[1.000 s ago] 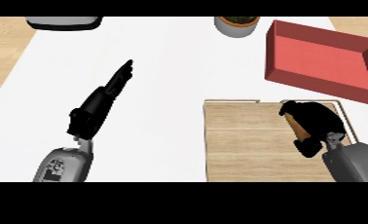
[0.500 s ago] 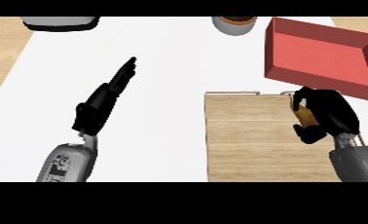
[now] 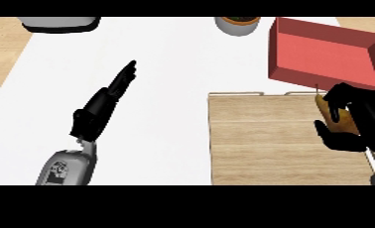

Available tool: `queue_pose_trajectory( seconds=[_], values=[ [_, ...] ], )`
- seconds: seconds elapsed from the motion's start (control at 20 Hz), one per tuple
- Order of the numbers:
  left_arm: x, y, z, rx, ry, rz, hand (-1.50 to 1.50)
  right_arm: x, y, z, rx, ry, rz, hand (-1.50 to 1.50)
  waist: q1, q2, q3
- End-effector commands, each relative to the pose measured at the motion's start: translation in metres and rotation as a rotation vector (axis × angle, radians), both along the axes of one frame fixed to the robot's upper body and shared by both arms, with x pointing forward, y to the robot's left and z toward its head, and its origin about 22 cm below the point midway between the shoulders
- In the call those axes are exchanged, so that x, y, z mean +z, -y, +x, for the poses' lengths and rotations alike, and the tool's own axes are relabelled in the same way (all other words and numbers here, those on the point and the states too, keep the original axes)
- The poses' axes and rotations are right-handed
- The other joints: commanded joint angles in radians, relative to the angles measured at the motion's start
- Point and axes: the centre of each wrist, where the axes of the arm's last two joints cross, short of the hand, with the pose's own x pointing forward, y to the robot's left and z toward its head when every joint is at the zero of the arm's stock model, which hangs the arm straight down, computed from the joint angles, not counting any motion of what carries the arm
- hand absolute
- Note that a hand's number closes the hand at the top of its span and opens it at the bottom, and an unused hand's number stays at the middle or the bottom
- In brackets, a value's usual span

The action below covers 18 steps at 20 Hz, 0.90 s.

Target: Pick the pear from the tray and place it in the cardboard box

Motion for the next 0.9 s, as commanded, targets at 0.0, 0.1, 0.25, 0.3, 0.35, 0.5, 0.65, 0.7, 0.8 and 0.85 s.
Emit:
queue_pose_trajectory(
  seconds=[0.0, 0.1, 0.25, 0.3, 0.35, 0.5, 0.65, 0.7, 0.8, 0.85],
  values=[
    [-0.008, -0.014, -0.002, 0.02, 0.007, 0.005, 0.0, 0.049, -0.01, -0.032, 0.068, 0.064, 0.063, 1.5, -0.007, -0.002, 0.0],
    [0.008, -0.005, -0.002, 0.005, 0.018, 0.005, 0.0, 0.069, -0.011, -0.038, 0.054, 0.135, 0.111, 1.5, 0.001, -0.002, 0.0],
    [-0.004, 0.003, -0.006, 0.011, 0.019, -0.009, 0.0, 0.087, -0.003, -0.056, -0.008, 0.203, 0.155, 1.5, 0.001, 0.0, 0.0],
    [0.005, -0.011, 0.001, -0.001, 0.006, -0.008, 0.0, 0.104, -0.007, -0.055, -0.028, 0.205, 0.152, 1.5, 0.005, 0.001, 0.0],
    [-0.002, 0.006, 0.001, -0.012, -0.001, 0.003, 0.0, 0.107, -0.004, -0.054, -0.016, 0.208, 0.208, 1.5, 0.004, 0.002, 0.0],
    [0.004, -0.014, 0.003, -0.001, 0.009, -0.005, 0.0, 0.12, 0.006, -0.064, -0.09, 0.214, 0.263, 1.5, 0.006, 0.001, 0.0],
    [0.001, 0.019, -0.006, -0.028, 0.013, 0.008, 0.0, 0.134, 0.012, -0.033, -0.155, 0.243, 0.243, 1.5, 0.019, 0.003, 0.001],
    [0.006, 0.003, -0.006, -0.027, -0.001, 0.005, 0.0, 0.145, 0.018, -0.037, -0.166, 0.235, 0.237, 1.5, 0.018, 0.003, 0.001],
    [-0.002, 0.019, -0.001, -0.002, 0.007, -0.013, 0.0, 0.127, 0.03, -0.034, -0.173, 0.255, 0.239, 1.5, 0.013, 0.004, 0.001],
    [-0.003, -0.005, 0.01, -0.036, 0.004, -0.001, 0.0, 0.125, 0.014, 0.004, -0.182, 0.253, 0.239, 1.5, 0.024, 0.007, 0.001]
  ],
)
